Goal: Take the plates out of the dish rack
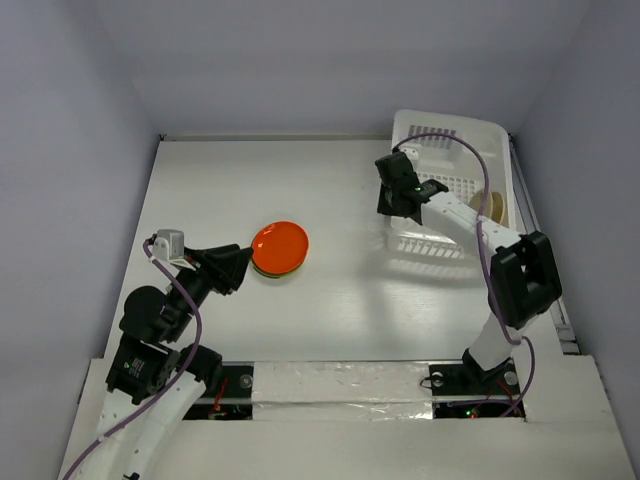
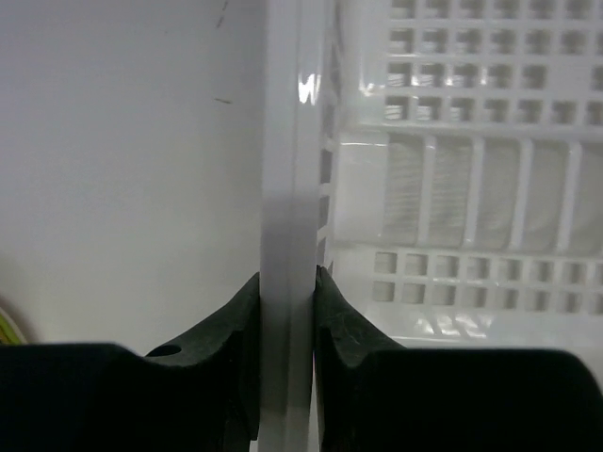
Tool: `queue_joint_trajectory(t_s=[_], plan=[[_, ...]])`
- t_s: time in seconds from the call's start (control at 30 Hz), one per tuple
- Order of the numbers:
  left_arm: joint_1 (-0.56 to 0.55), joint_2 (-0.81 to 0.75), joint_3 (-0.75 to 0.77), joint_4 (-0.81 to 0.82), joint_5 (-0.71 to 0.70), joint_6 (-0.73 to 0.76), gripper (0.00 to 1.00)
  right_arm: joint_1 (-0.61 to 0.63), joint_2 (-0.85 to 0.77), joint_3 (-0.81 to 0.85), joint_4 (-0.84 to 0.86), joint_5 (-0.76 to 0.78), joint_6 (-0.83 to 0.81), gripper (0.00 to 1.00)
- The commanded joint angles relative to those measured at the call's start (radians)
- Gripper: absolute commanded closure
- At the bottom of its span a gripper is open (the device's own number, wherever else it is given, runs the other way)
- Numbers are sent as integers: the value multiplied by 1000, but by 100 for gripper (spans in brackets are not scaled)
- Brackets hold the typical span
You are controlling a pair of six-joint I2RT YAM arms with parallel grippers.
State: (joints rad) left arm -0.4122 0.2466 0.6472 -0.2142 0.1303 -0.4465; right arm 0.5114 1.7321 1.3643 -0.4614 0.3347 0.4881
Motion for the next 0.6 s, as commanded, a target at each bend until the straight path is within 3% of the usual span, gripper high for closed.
queue_joint_trajectory(t_s=[0.0,0.17,0.4,0.57], plan=[[4,-6,5,45,14,5,61,-4,-55,-28,24,-86,-103,80],[4,-3,6,45,14,3,61,-4,-98,-50,-5,-111,-131,80],[4,0,5,49,17,5,61,6,-126,-37,-16,-57,-71,55],[4,5,3,50,20,5,61,6,-236,-21,4,-22,-33,39]])
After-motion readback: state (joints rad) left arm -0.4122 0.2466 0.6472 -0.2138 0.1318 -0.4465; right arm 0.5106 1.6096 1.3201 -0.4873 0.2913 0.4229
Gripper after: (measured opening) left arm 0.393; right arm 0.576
